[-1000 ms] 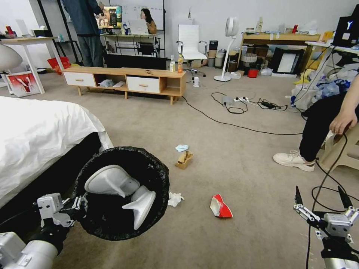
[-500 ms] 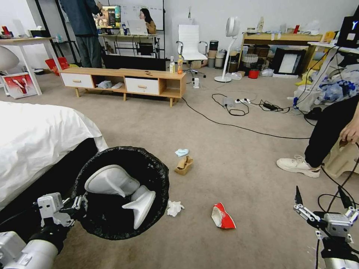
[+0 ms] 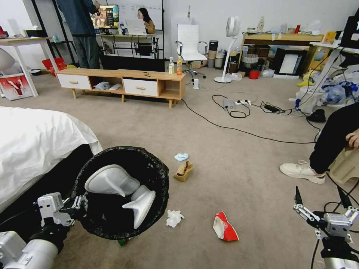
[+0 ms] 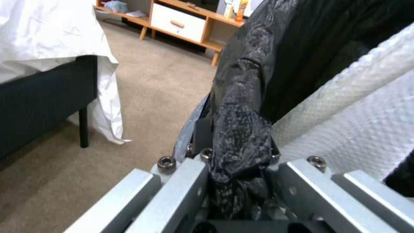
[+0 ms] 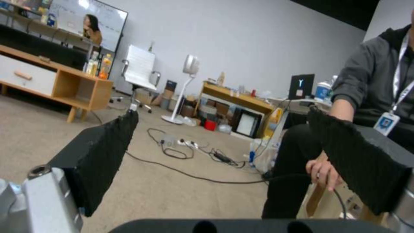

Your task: Pick up the trash bin and place the garbage on the floor into it.

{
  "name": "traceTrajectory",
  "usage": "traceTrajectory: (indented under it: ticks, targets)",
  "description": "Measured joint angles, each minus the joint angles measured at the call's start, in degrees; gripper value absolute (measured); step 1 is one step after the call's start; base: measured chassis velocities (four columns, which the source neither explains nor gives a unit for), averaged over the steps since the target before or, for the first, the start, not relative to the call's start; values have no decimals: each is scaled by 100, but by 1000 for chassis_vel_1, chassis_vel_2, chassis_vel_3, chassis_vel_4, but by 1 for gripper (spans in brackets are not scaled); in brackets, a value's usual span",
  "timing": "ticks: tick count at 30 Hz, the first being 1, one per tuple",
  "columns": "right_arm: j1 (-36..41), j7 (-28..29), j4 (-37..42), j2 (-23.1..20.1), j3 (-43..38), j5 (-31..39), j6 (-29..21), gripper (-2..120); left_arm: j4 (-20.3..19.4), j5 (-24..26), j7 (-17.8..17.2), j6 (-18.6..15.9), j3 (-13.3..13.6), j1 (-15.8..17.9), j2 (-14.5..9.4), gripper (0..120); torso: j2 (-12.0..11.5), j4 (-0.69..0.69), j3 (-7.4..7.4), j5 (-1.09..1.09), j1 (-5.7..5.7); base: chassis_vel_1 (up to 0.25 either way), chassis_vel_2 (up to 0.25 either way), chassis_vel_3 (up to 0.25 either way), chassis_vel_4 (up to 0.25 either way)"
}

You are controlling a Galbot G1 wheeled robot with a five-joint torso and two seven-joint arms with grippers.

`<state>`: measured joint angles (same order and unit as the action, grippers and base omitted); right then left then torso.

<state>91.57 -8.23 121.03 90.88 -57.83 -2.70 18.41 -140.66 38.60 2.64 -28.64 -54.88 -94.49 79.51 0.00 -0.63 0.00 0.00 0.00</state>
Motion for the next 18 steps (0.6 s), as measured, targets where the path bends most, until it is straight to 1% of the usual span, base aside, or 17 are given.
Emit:
traceTrajectory:
  ticks: [11,14,18]
  targets:
    - [-30,53,-25,2,13,0,27,100,11,2,0,11,-10,-4,9,2,0,0,0,0,0,-93,105,115,-104]
    - [-37,161,-27,0,25,13,21,100,12,3,1,11,-10,-3,10,2,0,-1,0,0,0,-106,99,94,-103]
    - [-48,358,-28,-63,69,35,-106,100,18,6,1,12,-10,2,5,2,0,0,0,0,0,-64,62,76,-35]
